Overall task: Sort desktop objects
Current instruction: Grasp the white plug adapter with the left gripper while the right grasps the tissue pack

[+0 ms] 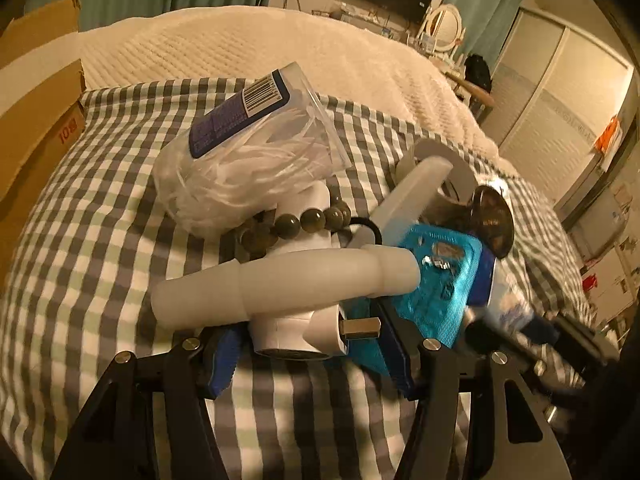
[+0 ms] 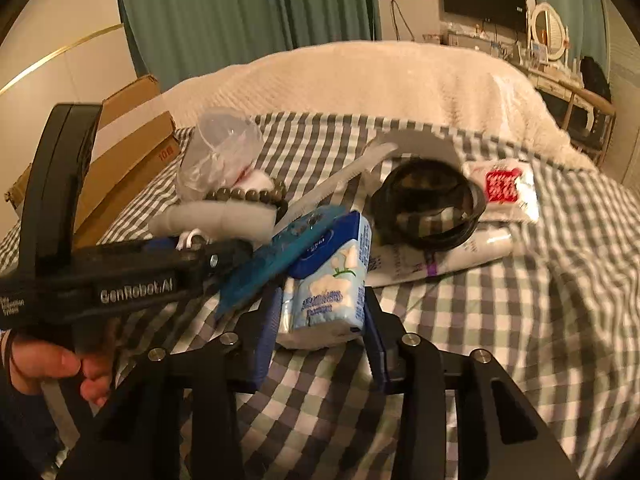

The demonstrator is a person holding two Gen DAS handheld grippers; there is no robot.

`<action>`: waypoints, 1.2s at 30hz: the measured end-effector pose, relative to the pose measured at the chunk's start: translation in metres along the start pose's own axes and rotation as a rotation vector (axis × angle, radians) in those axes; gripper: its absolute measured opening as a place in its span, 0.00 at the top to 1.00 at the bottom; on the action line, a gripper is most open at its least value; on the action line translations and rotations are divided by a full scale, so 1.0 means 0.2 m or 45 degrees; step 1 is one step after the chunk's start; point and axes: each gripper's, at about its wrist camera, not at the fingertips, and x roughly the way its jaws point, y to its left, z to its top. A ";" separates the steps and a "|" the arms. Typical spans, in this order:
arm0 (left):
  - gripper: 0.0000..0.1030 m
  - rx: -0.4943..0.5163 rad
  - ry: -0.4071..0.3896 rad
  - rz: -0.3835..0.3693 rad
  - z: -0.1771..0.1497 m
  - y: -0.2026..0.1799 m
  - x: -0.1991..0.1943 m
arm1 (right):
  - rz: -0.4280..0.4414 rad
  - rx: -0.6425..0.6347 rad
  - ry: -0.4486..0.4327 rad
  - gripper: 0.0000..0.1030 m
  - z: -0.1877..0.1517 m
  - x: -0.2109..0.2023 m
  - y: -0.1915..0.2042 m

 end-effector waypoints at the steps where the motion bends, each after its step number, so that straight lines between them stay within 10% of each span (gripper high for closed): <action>1: 0.40 0.004 0.016 0.022 0.00 -0.01 -0.01 | -0.001 0.001 -0.003 0.65 0.00 -0.01 -0.01; 18: 0.40 0.074 0.079 0.225 -0.12 -0.10 -0.33 | 0.009 0.097 -0.122 0.77 0.06 -0.26 -0.10; 36: 0.40 -0.068 -0.004 0.106 -0.14 0.00 -0.62 | -0.116 -0.003 -0.096 0.77 0.03 -0.64 0.12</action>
